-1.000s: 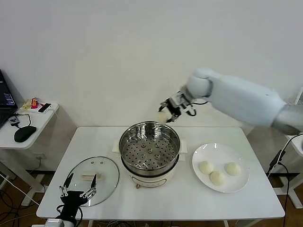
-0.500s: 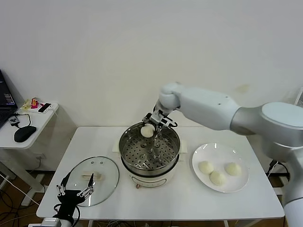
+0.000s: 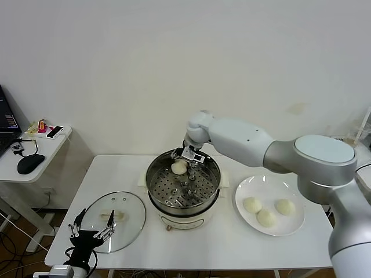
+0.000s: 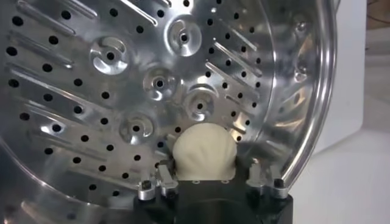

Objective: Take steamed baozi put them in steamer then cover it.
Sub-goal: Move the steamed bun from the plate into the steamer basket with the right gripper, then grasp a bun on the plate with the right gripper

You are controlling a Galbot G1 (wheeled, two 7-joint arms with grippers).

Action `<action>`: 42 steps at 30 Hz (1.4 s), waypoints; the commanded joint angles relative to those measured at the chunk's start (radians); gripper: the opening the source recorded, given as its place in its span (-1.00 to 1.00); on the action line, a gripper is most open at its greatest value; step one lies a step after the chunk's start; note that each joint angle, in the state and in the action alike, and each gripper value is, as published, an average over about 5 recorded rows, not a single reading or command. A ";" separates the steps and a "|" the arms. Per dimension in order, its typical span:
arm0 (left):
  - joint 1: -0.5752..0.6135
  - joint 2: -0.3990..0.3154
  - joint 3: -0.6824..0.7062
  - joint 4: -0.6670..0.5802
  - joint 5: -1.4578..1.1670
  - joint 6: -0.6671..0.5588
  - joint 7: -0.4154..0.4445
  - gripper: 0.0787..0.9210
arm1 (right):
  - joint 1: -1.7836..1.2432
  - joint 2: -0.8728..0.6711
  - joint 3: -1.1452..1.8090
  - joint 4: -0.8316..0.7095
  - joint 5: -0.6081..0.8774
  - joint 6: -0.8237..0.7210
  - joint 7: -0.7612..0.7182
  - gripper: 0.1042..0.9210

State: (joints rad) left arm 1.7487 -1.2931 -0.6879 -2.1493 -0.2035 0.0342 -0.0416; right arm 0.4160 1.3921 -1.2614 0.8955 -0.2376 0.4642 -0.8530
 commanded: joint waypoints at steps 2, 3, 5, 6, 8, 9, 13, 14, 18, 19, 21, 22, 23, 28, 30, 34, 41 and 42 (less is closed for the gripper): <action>0.003 0.005 -0.003 -0.012 -0.005 0.003 0.001 0.77 | 0.126 -0.071 -0.041 0.131 0.179 -0.109 -0.043 0.74; 0.003 0.005 -0.003 -0.015 -0.007 0.004 0.002 0.77 | 0.167 -0.104 -0.057 0.186 0.246 -0.167 -0.059 0.75; 0.003 0.006 -0.002 -0.023 -0.012 0.006 0.004 0.77 | 0.226 -0.170 -0.076 0.287 0.353 -0.268 -0.070 0.76; 0.002 0.006 0.000 -0.028 -0.014 0.007 0.005 0.77 | 0.252 -0.209 -0.081 0.337 0.394 -0.319 -0.071 0.76; 0.000 0.006 0.003 -0.037 -0.016 0.010 0.008 0.77 | 0.290 -0.284 -0.086 0.420 0.440 -0.397 -0.067 0.76; -0.002 0.007 0.005 -0.042 -0.016 0.011 0.008 0.77 | 0.306 -0.331 -0.089 0.464 0.453 -0.439 -0.065 0.76; -0.011 0.022 0.004 -0.050 -0.020 0.017 0.010 0.77 | 0.354 -0.513 -0.115 0.611 0.467 -0.575 -0.063 0.76; -0.014 0.027 0.004 -0.051 -0.023 0.018 0.010 0.77 | 0.362 -0.557 -0.124 0.644 0.462 -0.603 -0.063 0.76; -0.024 0.045 0.004 -0.051 -0.031 0.025 0.011 0.77 | 0.378 -0.762 -0.165 0.775 0.443 -0.707 -0.061 0.76; -0.026 0.050 0.004 -0.049 -0.032 0.025 0.012 0.77 | 0.377 -0.816 -0.174 0.802 0.441 -0.729 -0.059 0.76; -0.031 0.058 0.004 -0.045 -0.034 0.026 0.012 0.77 | 0.367 -0.900 -0.188 0.845 0.438 -0.757 -0.057 0.76; -0.032 0.063 0.003 -0.044 -0.036 0.027 0.012 0.77 | 0.351 -0.939 -0.188 0.866 0.435 -0.768 -0.055 0.76; -0.033 0.066 0.003 -0.044 -0.037 0.027 0.012 0.77 | 0.331 -0.971 -0.184 0.883 0.430 -0.777 -0.053 0.76; -0.037 0.078 0.000 -0.046 -0.040 0.027 0.013 0.77 | 0.186 -1.056 -0.148 0.920 0.382 -0.806 -0.040 0.76; -0.041 0.077 0.000 -0.044 -0.039 0.028 0.013 0.77 | 0.112 -1.065 -0.114 0.913 0.363 -0.810 -0.036 0.76; -0.044 0.069 0.002 -0.042 -0.037 0.029 0.013 0.77 | -0.074 -1.053 0.015 0.863 0.316 -0.810 -0.033 0.76; -0.039 0.055 0.000 -0.035 -0.030 0.029 0.013 0.77 | -0.316 -0.955 0.232 0.726 0.286 -0.815 -0.027 0.76; -0.039 0.054 -0.001 -0.034 -0.030 0.030 0.013 0.77 | -0.341 -0.936 0.251 0.704 0.281 -0.817 -0.028 0.76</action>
State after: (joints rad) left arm 1.7102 -1.2386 -0.6867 -2.1871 -0.2342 0.0632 -0.0285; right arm 0.3371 0.4690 -1.1973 1.6581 0.0741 -0.3069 -0.8852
